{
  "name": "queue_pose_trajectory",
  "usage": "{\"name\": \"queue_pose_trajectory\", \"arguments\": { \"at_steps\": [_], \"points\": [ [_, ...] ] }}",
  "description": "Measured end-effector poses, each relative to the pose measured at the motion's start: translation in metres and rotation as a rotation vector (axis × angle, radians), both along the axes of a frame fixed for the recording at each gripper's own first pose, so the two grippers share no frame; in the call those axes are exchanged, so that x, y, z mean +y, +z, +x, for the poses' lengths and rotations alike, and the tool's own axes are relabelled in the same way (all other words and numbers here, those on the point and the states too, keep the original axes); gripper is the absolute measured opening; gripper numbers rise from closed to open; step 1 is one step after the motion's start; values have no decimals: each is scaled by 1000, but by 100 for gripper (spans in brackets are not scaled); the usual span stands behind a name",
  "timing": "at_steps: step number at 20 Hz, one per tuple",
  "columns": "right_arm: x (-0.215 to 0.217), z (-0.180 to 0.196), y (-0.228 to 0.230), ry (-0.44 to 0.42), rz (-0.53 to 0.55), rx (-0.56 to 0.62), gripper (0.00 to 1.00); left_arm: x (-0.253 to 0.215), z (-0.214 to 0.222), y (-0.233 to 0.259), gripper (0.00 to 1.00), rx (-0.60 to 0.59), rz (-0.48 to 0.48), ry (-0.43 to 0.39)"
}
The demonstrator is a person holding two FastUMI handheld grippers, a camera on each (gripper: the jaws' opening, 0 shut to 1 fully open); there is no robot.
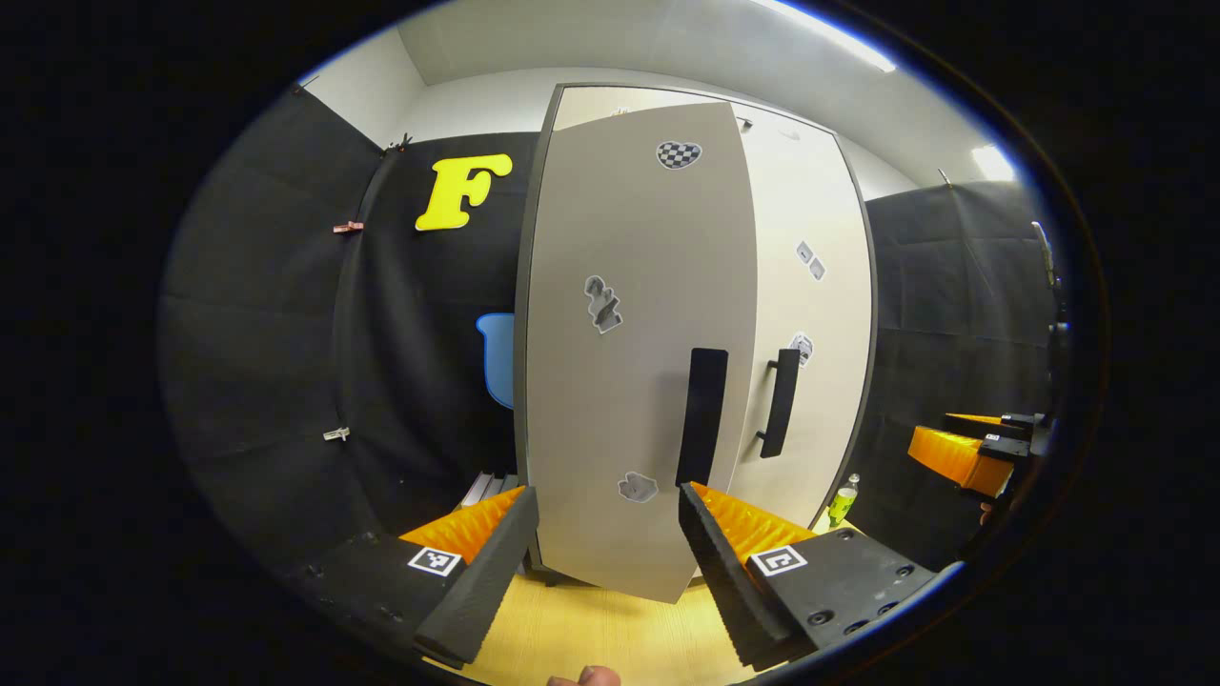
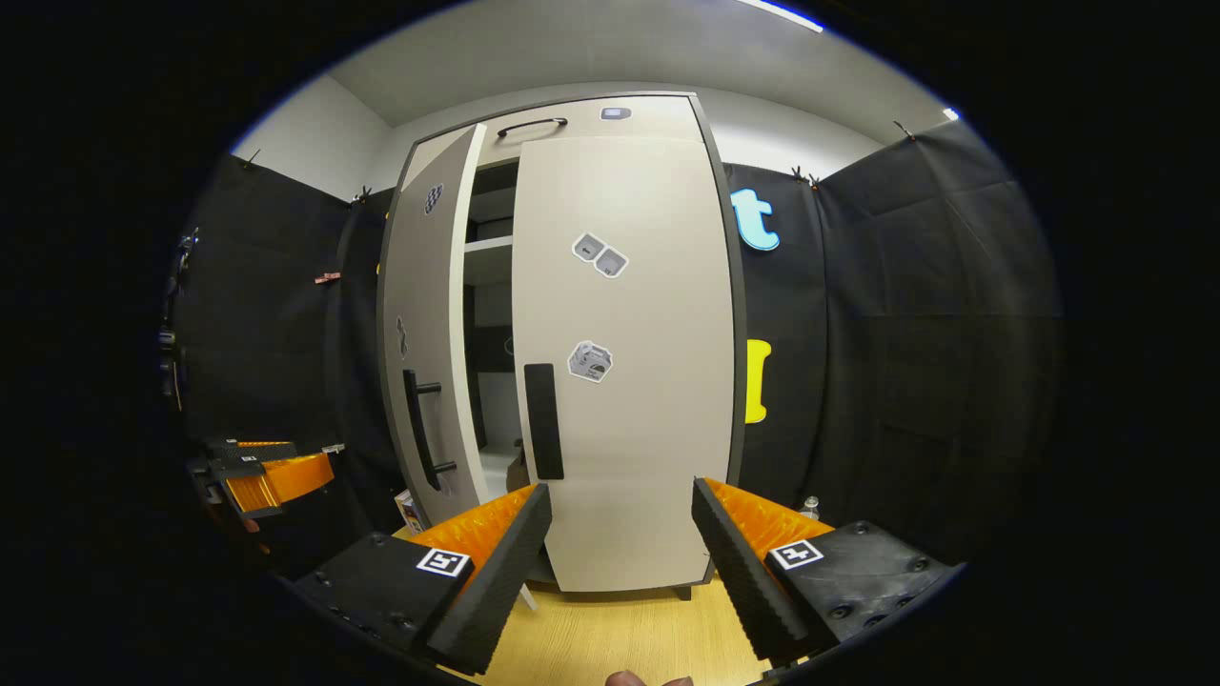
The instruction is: Grab one shoe with the right hand and put it into the shoe cabinet, grab the other shoe with the left hand and put it into the shoe cabinet; then close the right door with the right hand and the left door with the left hand.
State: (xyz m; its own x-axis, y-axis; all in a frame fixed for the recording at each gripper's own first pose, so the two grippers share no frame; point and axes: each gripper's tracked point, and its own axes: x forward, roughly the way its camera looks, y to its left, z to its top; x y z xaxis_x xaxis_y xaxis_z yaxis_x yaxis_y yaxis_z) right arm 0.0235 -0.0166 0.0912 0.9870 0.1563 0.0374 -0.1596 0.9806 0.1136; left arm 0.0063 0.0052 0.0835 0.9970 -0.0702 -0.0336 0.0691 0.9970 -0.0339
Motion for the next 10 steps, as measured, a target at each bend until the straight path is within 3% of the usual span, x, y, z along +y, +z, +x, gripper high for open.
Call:
{"name": "queue_pose_trajectory", "arguments": {
  "at_steps": [10],
  "points": [
    [4, -12, -2, 8, -15, 1, 98, 1, -6, -1, 95, 2, 1, -2]
  ]
}}
